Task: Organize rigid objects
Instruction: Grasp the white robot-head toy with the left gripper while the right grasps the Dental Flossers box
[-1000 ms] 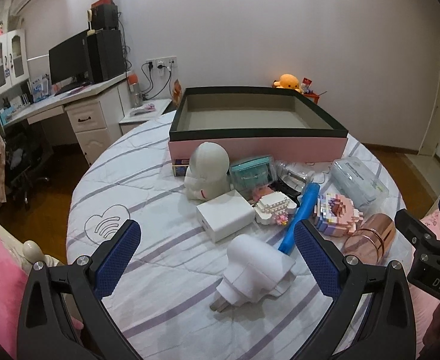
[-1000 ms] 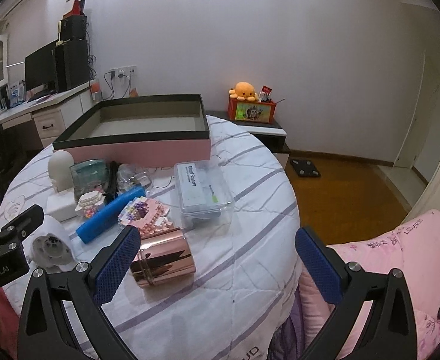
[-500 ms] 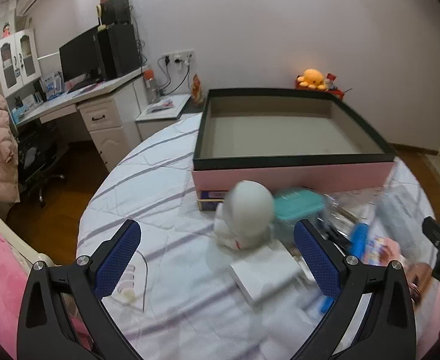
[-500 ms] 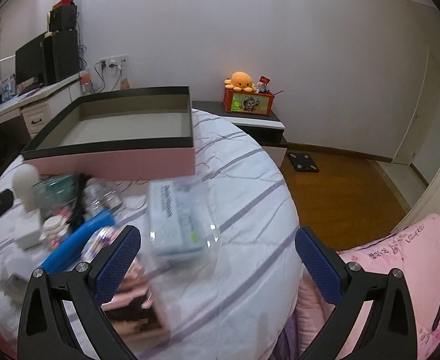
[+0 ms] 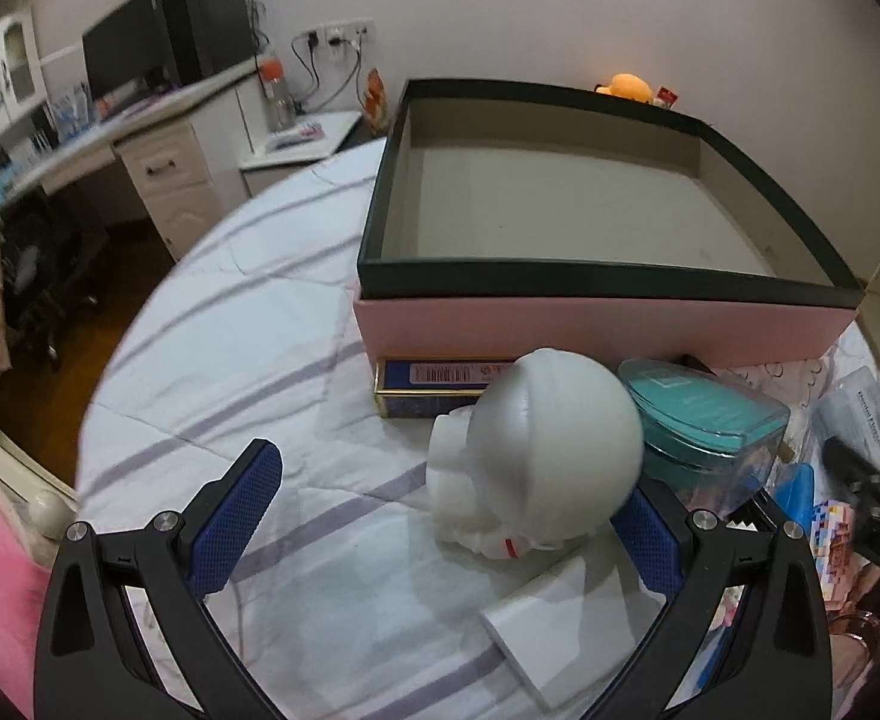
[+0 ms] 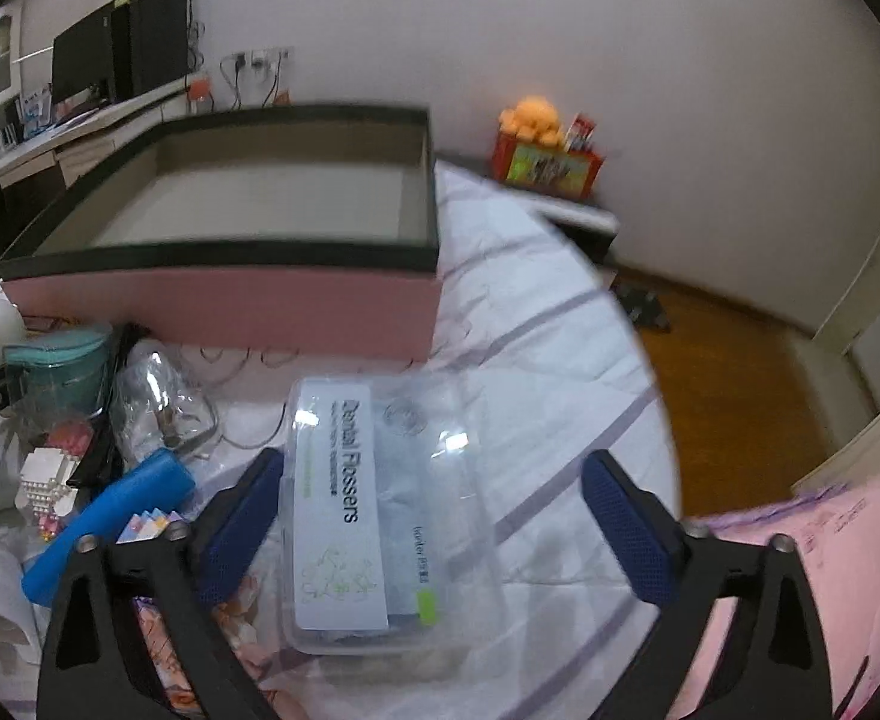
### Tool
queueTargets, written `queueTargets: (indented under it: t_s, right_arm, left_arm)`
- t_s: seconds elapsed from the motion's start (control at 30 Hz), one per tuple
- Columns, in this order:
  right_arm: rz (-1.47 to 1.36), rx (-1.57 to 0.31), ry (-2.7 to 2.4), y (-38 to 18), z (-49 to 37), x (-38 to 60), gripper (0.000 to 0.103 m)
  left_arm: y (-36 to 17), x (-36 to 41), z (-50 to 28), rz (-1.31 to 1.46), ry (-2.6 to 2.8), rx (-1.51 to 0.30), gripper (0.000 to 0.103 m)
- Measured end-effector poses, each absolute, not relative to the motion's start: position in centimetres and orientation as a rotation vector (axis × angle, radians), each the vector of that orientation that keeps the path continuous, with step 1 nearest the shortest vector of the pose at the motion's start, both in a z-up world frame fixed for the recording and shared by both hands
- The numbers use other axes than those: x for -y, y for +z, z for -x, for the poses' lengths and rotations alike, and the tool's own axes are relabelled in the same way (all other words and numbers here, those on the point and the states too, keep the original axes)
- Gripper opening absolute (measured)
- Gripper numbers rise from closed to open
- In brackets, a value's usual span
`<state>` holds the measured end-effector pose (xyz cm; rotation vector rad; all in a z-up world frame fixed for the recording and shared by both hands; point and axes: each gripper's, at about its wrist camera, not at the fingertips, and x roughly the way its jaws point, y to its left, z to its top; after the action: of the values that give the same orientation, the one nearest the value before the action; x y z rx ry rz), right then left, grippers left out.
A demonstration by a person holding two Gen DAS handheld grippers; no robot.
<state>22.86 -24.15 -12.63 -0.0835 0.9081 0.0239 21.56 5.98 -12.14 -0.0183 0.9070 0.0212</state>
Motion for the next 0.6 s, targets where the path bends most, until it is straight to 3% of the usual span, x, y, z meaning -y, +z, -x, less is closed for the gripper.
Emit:
queueTargets:
  t_s: [0.03,0.1,0.13,0.17,0.6]
  right_arm:
    - [0.058,-0.931,0.043,-13.1,-23.1,24.3,0.075]
    - [0.037,-0.925,0.044,-13.1,-23.1,24.4,0.069]
    - [0.046,-0.924,0.045,-13.0,-23.1,24.2,0.064]
    - [0.059,-0.923,0.042,-12.8,-23.0,24.1,0.064]
    - [0.011,-0.871,0.035,-10.9,-21.3,24.9,0.064]
  left_arm:
    - [-12.2,-6.0,-21.6,0.023,0.013,-0.904,0.1]
    - [-12.6,-6.2,-21.7,0.073,-0.046,-0.911,0.078]
    - [-12.7,-6.3,-21.7,0.101,-0.086,-0.925,0.061]
    - [-12.6,-6.2,-21.5,0.096,-0.081,-0.911,0.055]
    - [-11.2,-6.2,-20.1,0.033,-0.002,-0.869,0.055]
